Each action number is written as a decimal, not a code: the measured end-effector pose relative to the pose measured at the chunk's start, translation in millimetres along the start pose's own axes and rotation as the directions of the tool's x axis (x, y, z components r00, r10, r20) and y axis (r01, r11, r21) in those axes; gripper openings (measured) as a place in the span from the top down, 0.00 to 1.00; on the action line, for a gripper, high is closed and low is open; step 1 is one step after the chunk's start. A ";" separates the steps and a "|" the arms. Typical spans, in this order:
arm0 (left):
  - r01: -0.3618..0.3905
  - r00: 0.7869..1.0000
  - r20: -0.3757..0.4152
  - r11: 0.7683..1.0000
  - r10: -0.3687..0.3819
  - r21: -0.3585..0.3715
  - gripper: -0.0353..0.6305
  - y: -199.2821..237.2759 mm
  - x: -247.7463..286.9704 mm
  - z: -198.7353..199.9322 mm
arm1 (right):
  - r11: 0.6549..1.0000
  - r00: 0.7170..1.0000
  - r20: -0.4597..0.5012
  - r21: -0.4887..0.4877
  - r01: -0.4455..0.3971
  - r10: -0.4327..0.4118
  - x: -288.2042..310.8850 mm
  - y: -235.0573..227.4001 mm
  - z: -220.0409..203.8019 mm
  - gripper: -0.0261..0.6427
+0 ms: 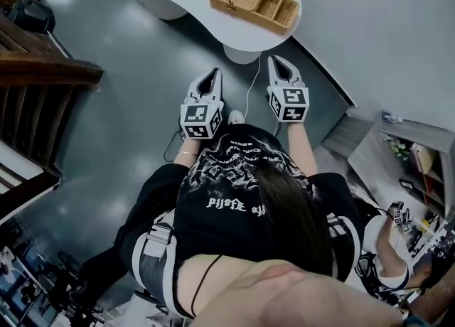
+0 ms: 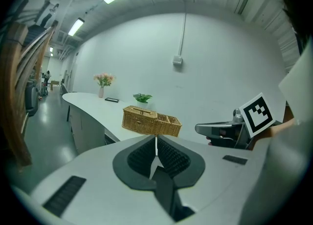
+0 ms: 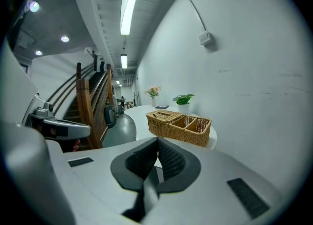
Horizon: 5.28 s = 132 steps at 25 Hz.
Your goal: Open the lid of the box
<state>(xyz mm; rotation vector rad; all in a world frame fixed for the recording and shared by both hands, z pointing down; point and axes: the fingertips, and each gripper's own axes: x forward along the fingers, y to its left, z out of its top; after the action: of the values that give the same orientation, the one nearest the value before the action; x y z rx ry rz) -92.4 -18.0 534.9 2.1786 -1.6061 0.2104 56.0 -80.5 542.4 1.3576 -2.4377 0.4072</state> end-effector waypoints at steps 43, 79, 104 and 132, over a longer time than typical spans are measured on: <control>0.357 0.934 -0.057 0.930 -0.353 0.087 0.90 -17.0 56.7 24.1 | 0.985 0.975 -0.144 -0.050 0.163 -0.168 -33.7 -5.3 -3.8 0.92; 0.269 0.961 -0.070 0.962 -0.266 0.038 0.90 -11.5 68.1 33.2 | 0.926 0.900 -0.413 -0.266 -0.269 0.143 5.5 54.6 -1.4 0.71; 0.216 0.975 -0.063 0.975 -0.213 0.047 0.90 1.2 64.1 34.7 | 0.901 0.910 -0.400 -0.349 -0.258 0.106 1.9 46.6 16.3 0.91; 0.195 0.981 -0.036 0.980 -0.193 0.048 0.90 3.7 66.1 39.4 | 0.835 0.891 -0.441 -0.445 -0.324 0.110 -13.5 36.5 53.4 0.91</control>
<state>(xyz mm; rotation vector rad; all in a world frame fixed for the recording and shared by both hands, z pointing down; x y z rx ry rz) -79.6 -93.2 524.4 2.3416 -1.3742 0.2282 24.1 -72.7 485.2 0.6855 -2.1404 0.0601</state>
